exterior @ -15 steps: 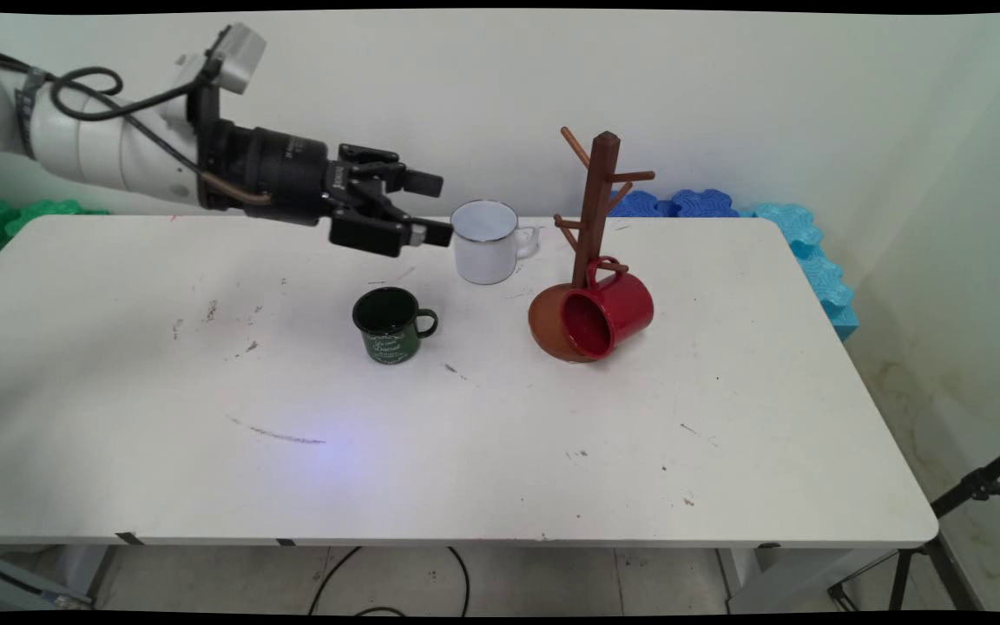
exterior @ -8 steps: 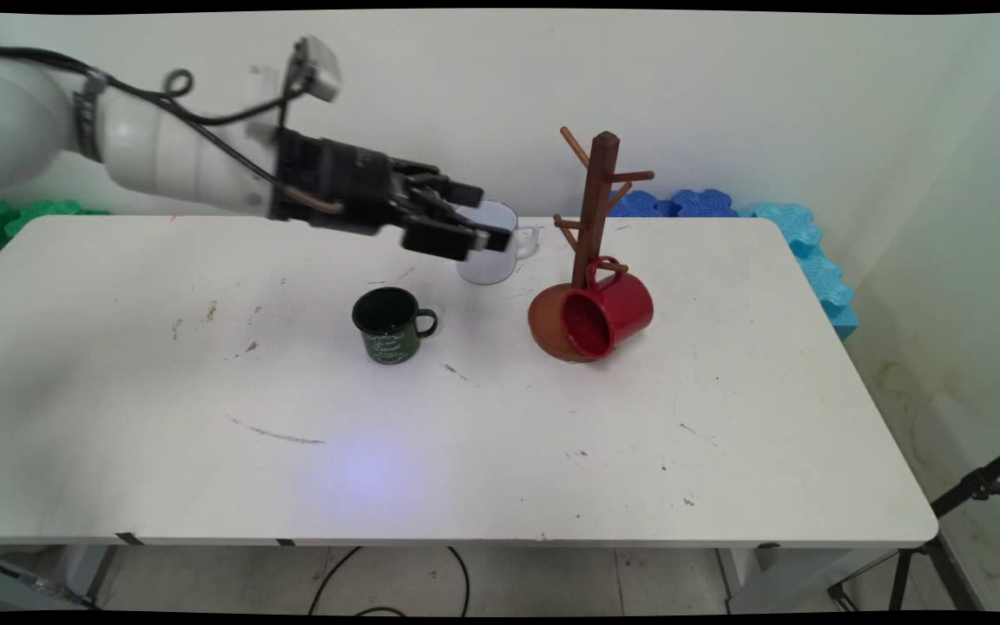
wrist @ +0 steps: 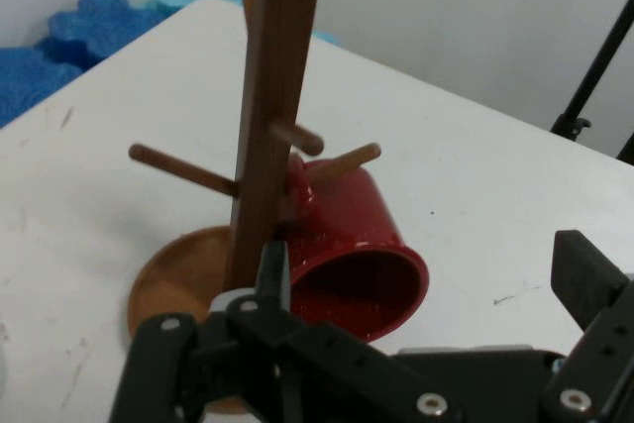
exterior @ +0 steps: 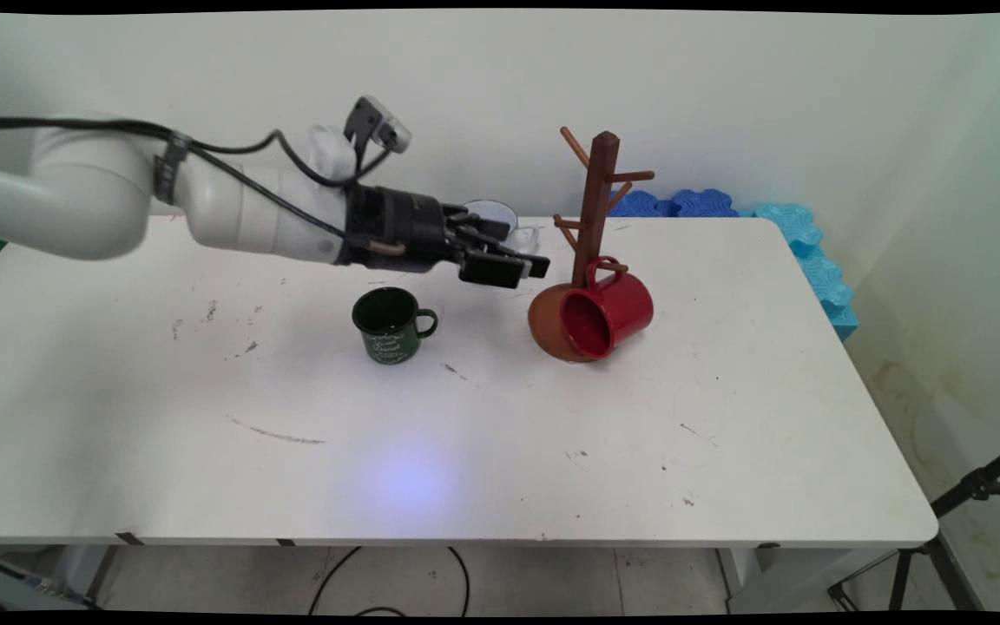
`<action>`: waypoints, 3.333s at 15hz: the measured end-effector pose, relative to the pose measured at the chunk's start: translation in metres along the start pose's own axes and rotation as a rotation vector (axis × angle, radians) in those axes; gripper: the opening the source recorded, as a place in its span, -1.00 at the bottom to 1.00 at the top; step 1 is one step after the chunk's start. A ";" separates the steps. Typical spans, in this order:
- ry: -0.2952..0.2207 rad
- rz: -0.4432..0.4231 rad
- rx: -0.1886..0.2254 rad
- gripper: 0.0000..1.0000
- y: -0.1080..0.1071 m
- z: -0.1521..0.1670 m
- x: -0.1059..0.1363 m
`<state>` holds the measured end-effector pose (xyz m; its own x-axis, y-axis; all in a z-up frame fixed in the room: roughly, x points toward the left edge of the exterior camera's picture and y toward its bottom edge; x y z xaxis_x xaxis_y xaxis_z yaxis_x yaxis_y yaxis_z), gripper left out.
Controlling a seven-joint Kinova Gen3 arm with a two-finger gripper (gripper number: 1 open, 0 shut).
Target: Pick up the red mug from the rack
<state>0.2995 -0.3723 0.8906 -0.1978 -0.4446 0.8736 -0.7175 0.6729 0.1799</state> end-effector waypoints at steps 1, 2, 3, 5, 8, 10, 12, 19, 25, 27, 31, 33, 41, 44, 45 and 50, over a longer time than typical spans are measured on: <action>0.001 -0.007 0.005 1.00 0.000 0.002 -0.001; 0.003 -0.016 0.011 1.00 0.000 0.006 -0.003; 0.005 -0.024 0.015 1.00 0.000 0.009 -0.005; 0.017 -0.036 0.027 1.00 0.000 0.017 -0.008; 0.035 -0.037 0.045 1.00 0.007 0.030 -0.020; 0.039 -0.037 0.050 1.00 0.017 0.041 -0.034; 0.042 -0.038 0.042 1.00 0.028 0.050 -0.046; 0.053 -0.040 0.026 1.00 0.051 0.074 -0.071; 0.060 -0.038 0.036 1.00 0.061 0.095 -0.089; 0.061 -0.036 0.041 1.00 0.062 0.101 -0.093; 0.066 -0.032 0.048 1.00 0.064 0.113 -0.101; 0.071 -0.029 0.056 1.00 0.064 0.122 -0.104; 0.092 -0.016 0.091 1.00 0.060 0.157 -0.110; 0.096 -0.007 0.096 1.00 0.059 0.169 -0.111; 0.096 -0.005 0.099 1.00 0.059 0.172 -0.112; 0.098 0.013 0.115 -1.00 0.056 0.184 -0.112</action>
<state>0.1581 -0.3938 0.7198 -0.1456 -0.3728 0.9164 -0.7883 0.6034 0.1202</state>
